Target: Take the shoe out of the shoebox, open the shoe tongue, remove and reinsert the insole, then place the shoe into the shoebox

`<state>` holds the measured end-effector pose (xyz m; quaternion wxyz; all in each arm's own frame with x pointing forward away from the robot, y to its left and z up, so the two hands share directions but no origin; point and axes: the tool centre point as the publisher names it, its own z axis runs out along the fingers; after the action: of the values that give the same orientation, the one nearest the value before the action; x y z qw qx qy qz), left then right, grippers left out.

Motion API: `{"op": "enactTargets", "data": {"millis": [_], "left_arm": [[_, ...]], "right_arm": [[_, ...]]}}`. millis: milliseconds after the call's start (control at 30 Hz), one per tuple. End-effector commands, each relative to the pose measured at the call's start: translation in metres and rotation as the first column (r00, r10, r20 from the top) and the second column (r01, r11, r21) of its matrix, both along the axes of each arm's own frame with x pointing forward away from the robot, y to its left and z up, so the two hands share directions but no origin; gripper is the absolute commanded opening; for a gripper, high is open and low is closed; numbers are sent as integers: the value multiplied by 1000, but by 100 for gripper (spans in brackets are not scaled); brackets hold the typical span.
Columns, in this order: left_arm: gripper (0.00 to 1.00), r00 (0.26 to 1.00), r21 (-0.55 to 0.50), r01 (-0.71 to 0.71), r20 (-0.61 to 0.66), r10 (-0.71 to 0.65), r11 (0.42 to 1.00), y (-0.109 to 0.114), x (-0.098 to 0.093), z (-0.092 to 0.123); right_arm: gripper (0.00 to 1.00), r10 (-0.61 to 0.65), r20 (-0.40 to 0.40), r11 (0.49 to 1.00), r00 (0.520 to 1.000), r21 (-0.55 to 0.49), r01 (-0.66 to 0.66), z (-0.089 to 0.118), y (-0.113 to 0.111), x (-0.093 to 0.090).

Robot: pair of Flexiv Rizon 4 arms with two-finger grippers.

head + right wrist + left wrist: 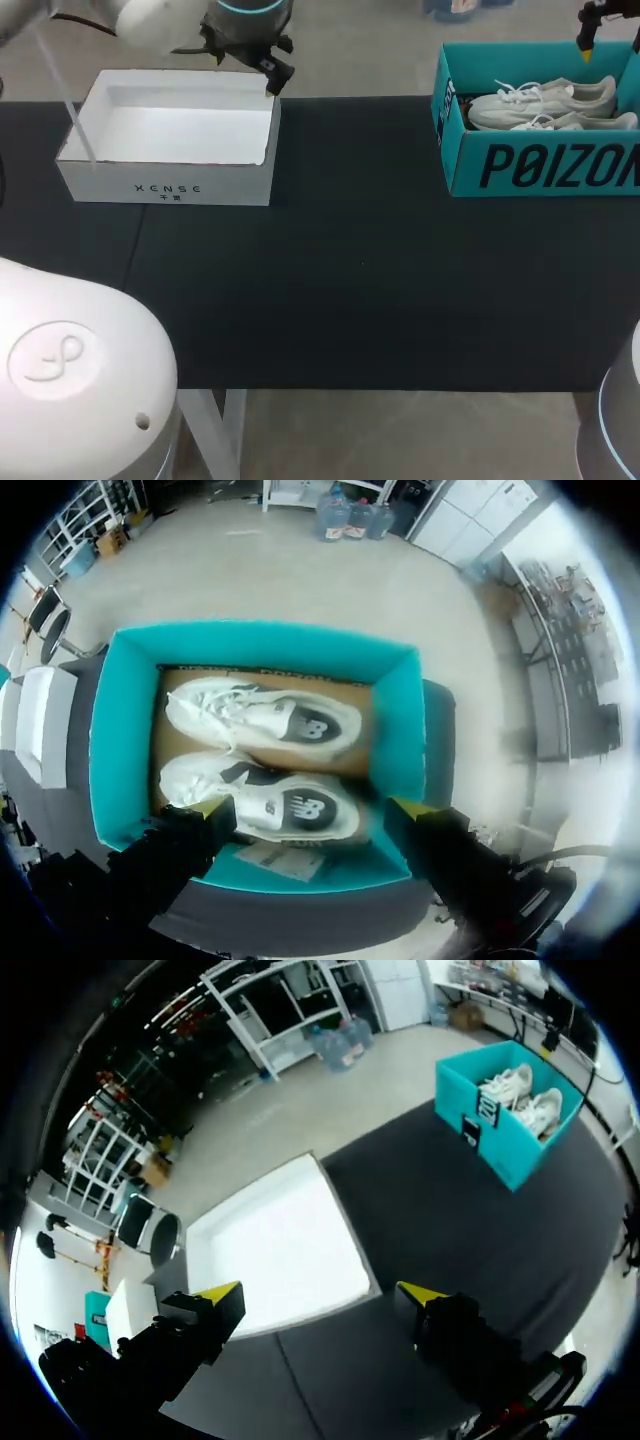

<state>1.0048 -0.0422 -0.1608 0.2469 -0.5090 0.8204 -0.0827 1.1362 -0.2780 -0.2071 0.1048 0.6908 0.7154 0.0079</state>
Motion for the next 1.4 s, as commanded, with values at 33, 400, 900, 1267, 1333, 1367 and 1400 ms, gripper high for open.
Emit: {"op": "enactTargets", "data": {"millis": [33,400,900,1267,1333,1367,1400], "left_arm": [[100,955,-360,-281,-192,224,890,5,6,1],[100,964,-422,-7,-245,-107,906,0,-1,0],[100,881,-320,-343,-436,184,883,49,-2,-31],[100,879,-261,-378,-403,255,888,63,-1,-59],[100,878,-257,-374,-408,251,891,63,-3,-63],[100,877,-254,-377,-409,254,891,63,-3,-64],[100,877,-252,-376,-409,254,892,64,-4,-67]], "right_arm": [[100,-119,30,993,992,-18,119,12,1,-1],[100,-358,63,933,931,42,356,28,-5,-15],[100,-405,60,913,912,85,400,30,-6,-55],[100,-208,56,975,976,89,203,26,-12,-110],[100,-178,47,981,983,82,173,24,-16,-119],[100,-171,44,983,984,76,168,22,-17,-124],[100,-162,36,985,986,69,160,19,-18,-128]]}}
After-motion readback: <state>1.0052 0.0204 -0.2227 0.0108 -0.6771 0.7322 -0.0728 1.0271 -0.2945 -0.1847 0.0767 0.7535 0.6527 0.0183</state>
